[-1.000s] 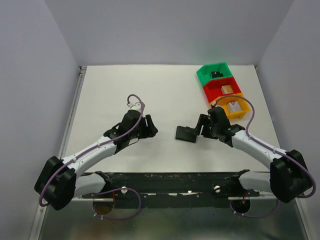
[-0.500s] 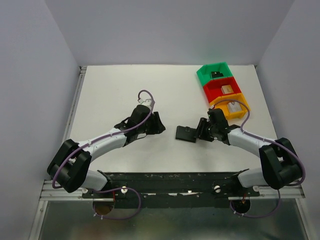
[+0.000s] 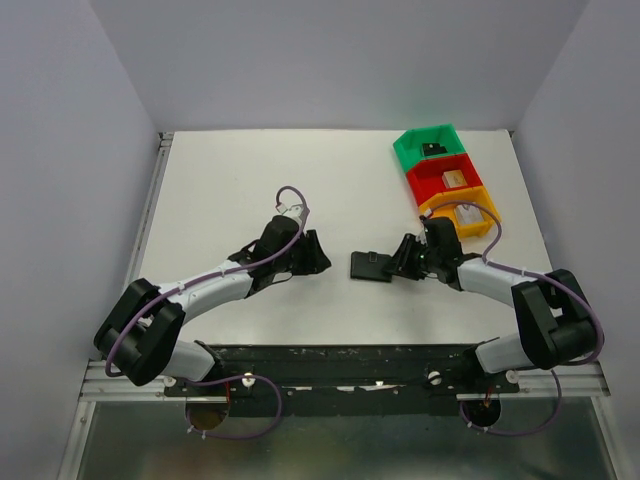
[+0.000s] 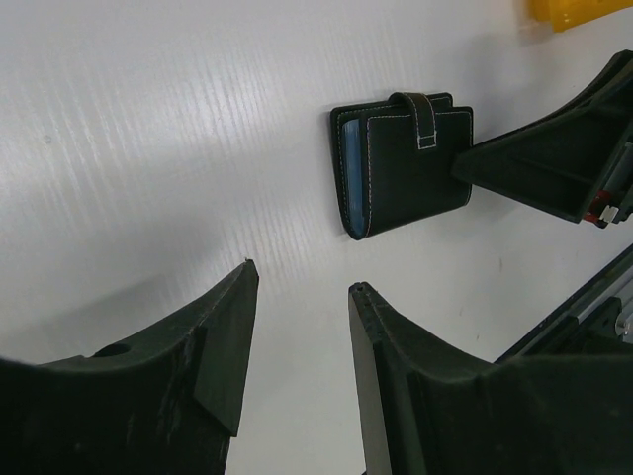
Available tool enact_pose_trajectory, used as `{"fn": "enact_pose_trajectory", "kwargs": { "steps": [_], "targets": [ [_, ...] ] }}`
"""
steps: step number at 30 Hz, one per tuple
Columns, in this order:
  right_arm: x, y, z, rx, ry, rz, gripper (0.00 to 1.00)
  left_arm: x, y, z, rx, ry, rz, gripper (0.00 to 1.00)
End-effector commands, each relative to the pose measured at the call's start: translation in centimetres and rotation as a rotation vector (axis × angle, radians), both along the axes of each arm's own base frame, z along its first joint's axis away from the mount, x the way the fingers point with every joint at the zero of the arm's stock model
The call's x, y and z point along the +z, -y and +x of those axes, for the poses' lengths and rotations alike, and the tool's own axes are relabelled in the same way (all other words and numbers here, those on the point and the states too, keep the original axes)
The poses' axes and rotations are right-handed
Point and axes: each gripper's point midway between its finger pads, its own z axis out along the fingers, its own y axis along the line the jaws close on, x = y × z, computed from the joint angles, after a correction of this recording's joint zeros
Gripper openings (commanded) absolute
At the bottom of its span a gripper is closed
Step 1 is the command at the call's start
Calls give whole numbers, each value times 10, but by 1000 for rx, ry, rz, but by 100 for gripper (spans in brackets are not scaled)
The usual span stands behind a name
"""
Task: Take the credit cards out of the card holder
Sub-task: Pick up the card holder from the center of the board.
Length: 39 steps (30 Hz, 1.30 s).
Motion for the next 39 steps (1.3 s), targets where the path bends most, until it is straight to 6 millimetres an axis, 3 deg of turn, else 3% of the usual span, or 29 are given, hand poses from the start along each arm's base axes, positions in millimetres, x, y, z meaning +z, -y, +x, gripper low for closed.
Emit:
{"fn": "enact_pose_trajectory", "kwargs": {
  "steps": [1,3,10,20,26,33,35,38,39],
  "targets": [
    [2,-10,-4,45,4,62,37,7,6,-3,-17,12,-42,54],
    [1,-10,-5,50,2,69,32,7,7,-3,-19,10,-47,54],
    [2,-12,-9,72,-2,72,1,8,-1,-2,12,27,-27,54],
    [30,-11,-14,102,18,65,0,15,-24,8,85,74,84,56],
    [54,-10,-18,107,3,58,0,23,-53,22,185,139,224,62],
    [84,-10,-21,135,41,57,0,55,-90,34,306,238,370,66],
    [94,-10,-22,146,74,62,0,66,-101,37,349,247,416,72],
    [104,-10,-23,152,99,67,0,80,-113,41,445,256,420,99],
    [107,-11,-23,153,104,69,0,83,-112,42,452,267,401,99]
  ]
}}
